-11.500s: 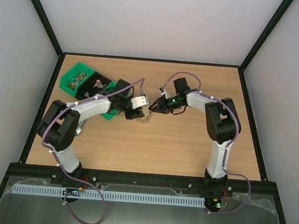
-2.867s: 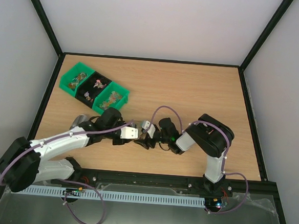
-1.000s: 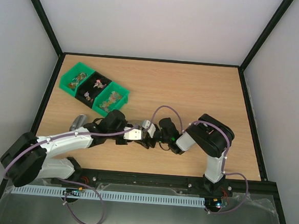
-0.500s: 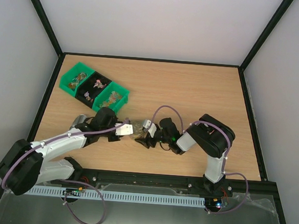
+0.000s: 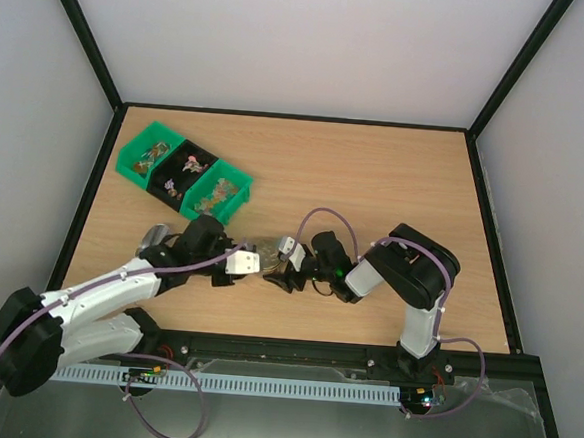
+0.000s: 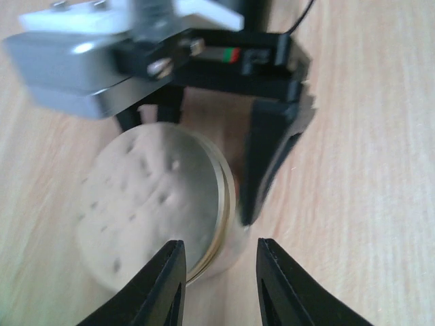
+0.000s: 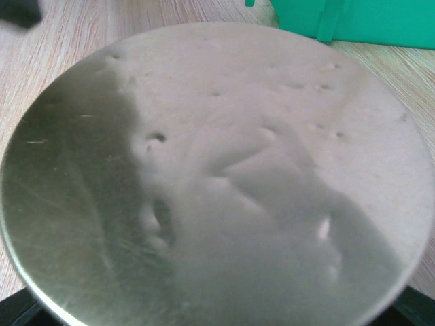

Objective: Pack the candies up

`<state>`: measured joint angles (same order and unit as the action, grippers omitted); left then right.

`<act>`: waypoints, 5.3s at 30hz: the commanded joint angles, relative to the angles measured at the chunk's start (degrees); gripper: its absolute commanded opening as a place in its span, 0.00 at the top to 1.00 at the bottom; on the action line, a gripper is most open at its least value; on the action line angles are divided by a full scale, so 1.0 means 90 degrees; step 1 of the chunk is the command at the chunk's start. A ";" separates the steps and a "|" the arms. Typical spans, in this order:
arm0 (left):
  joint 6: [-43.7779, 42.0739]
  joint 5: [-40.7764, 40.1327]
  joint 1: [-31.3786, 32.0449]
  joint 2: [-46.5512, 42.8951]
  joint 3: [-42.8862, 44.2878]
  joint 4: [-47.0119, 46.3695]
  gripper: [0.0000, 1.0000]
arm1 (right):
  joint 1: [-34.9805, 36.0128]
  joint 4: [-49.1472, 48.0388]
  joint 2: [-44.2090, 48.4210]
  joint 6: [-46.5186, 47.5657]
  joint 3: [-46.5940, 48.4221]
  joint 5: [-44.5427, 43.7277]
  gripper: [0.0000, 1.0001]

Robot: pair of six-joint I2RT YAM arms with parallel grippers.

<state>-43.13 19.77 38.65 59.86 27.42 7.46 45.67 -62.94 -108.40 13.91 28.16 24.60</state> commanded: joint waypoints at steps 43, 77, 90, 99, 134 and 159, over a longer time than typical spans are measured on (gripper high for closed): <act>0.0150 0.0237 0.0378 0.1064 0.0705 -0.0502 0.61 | 0.0059 0.0694 0.0004 0.0012 -0.0047 0.0117 0.68; -0.0652 0.0371 -0.0528 0.0130 0.0267 0.0285 0.63 | 0.0053 0.0704 0.0016 0.0031 -0.0086 0.0051 0.70; 0.0082 -0.0264 0.0518 0.1487 0.0723 -0.0902 0.54 | 0.0056 0.0761 0.0068 0.0108 -0.0057 0.0016 0.70; -0.0118 -0.0962 0.0113 0.1274 0.0346 -0.0635 0.69 | 0.0058 0.0753 0.0166 0.0290 -0.0217 0.0106 0.71; -0.0247 -0.0730 0.0480 0.1363 0.0373 -0.0993 0.67 | 0.0054 0.0972 0.0109 0.0193 -0.0076 -0.0019 0.73; -0.0534 -0.0059 -0.0431 -0.0368 -0.0187 0.0386 0.66 | 0.0057 0.0911 0.0139 -0.0085 -0.0173 -0.0040 0.74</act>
<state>-49.89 14.72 33.12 57.93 25.04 7.33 45.63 -60.12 -106.61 14.39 27.75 23.51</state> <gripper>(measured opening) 0.325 0.757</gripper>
